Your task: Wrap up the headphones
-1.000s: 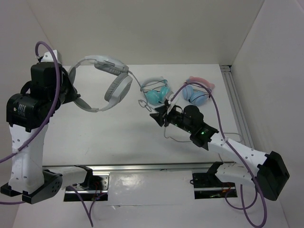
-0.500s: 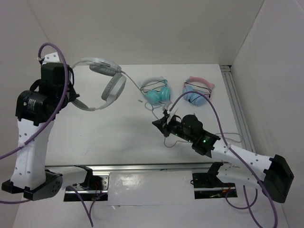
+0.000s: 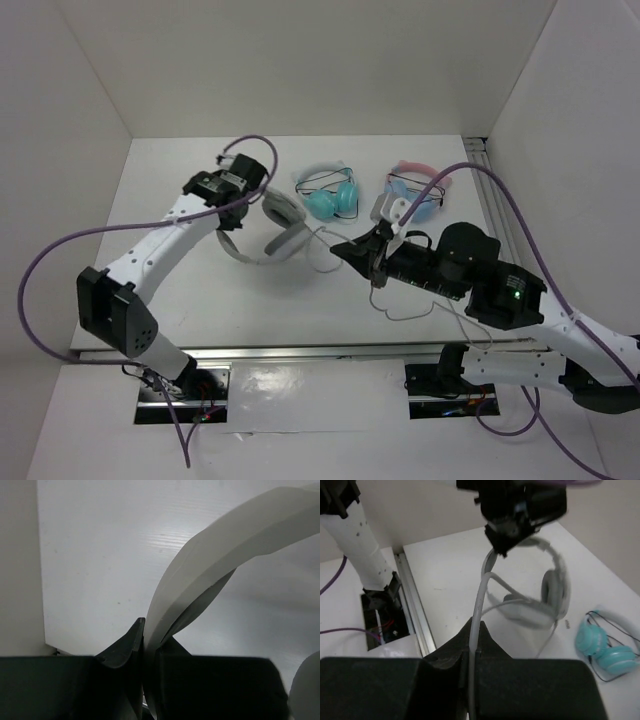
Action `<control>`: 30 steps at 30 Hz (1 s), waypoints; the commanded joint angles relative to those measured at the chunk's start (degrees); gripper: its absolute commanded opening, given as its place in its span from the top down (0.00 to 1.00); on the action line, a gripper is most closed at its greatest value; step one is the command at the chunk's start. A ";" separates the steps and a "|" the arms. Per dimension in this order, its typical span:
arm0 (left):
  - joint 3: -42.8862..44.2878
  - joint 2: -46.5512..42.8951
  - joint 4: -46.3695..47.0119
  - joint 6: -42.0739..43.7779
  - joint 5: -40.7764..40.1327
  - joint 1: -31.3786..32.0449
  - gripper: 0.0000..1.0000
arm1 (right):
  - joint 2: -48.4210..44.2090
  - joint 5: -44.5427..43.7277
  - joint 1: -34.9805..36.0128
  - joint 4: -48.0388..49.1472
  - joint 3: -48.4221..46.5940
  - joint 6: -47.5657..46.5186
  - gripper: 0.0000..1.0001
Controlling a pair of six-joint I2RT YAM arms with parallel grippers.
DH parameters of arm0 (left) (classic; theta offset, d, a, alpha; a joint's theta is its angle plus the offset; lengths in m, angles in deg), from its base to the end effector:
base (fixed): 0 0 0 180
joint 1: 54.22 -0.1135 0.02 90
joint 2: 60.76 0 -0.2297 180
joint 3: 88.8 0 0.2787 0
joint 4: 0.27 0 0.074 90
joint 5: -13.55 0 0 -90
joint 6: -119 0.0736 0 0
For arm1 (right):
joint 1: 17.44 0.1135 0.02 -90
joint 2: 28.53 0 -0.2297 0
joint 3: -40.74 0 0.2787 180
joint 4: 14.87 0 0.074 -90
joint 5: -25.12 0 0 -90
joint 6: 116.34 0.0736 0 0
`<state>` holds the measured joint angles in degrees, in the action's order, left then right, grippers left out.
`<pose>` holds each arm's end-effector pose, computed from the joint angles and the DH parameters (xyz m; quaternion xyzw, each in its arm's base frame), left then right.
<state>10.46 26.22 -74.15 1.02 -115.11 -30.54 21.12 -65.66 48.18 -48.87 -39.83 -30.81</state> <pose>0.3324 -0.0956 0.2865 -0.1155 0.9111 0.1880 0.3482 0.1073 0.2344 0.4238 -0.4130 0.5969 0.3456 0.5947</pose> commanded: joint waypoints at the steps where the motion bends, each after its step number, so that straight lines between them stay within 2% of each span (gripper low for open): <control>1: -1.92 -0.14 6.60 2.67 1.48 6.28 1.00 | 3.52 -6.24 0.29 -9.89 -8.56 -4.66 1.00; 3: -4.89 -0.14 8.62 5.03 2.00 9.97 1.00 | 4.75 -9.75 0.29 -12.09 -11.21 -7.20 1.00; 6: -7.19 -0.84 10.29 6.71 2.53 14.36 1.00 | 5.55 -20.03 0.82 -12.10 -13.07 -9.23 1.00; 8: -9.91 -2.51 13.00 9.26 3.14 16.82 1.00 | 4.94 -27.83 0.82 -7.90 -12.11 -10.73 1.00; 10: -12.11 -4.62 14.68 11.89 6.65 20.43 1.00 | 4.15 -30.67 0.82 -4.13 -10.97 -12.66 1.00; 15: -13.44 -6.90 16.71 15.15 13.86 27.98 1.00 | 4.31 -30.69 0.82 -2.34 -11.57 -14.16 1.00; 19: -14.75 -9.98 17.32 15.77 17.73 30.01 1.00 | 4.84 -33.32 0.82 -0.68 -10.26 -15.31 1.00; 26: -16.60 -15.78 18.47 16.39 21.43 30.02 1.00 | 0.81 -38.59 -0.32 8.10 -4.12 -17.15 1.00; 30: -16.07 -17.71 18.47 16.39 26.25 30.02 1.00 | 0.88 -40.27 -0.85 9.78 -2.79 -18.38 1.00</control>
<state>-6.50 11.64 -59.53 17.34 -94.89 -0.42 22.37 -102.31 47.75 -45.90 -43.09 -47.29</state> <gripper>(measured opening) 0.185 0.044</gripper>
